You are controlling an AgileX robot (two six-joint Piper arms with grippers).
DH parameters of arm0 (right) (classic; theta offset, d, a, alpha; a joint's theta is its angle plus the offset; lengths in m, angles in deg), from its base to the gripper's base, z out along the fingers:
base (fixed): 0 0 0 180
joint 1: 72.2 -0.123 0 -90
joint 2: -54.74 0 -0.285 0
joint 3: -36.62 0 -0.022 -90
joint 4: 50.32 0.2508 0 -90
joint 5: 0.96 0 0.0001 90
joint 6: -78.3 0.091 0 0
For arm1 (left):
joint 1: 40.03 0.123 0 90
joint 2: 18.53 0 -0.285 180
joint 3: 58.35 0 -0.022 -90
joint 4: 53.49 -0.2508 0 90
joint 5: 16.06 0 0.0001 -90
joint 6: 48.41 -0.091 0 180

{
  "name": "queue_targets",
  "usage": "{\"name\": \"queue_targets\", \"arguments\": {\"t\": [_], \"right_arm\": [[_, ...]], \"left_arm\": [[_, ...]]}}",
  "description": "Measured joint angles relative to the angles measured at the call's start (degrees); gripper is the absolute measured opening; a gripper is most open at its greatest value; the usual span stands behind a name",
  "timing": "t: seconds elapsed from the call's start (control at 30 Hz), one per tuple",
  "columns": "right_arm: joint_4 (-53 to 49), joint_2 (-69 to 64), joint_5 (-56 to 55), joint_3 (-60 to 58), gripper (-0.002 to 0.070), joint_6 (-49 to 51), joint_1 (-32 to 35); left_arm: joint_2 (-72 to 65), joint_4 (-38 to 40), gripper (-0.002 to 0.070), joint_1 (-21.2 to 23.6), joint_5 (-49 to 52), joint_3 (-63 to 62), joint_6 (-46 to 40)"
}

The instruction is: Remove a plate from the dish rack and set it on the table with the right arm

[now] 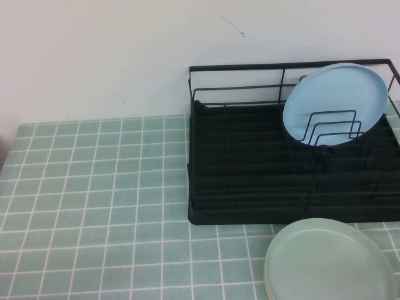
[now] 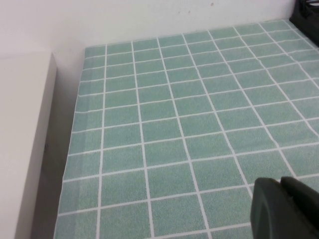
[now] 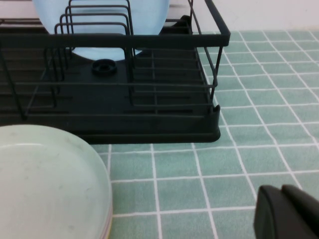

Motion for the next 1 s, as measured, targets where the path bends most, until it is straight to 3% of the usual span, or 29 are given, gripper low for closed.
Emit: {"name": "queue_targets", "arguments": {"t": [1.0], "right_arm": [[0.0,0.0,0.2,0.1,-0.0001,-2.5,0.0]], "left_arm": [[0.0,0.0,-0.0004,0.0,0.0,0.0,-0.1]]}}
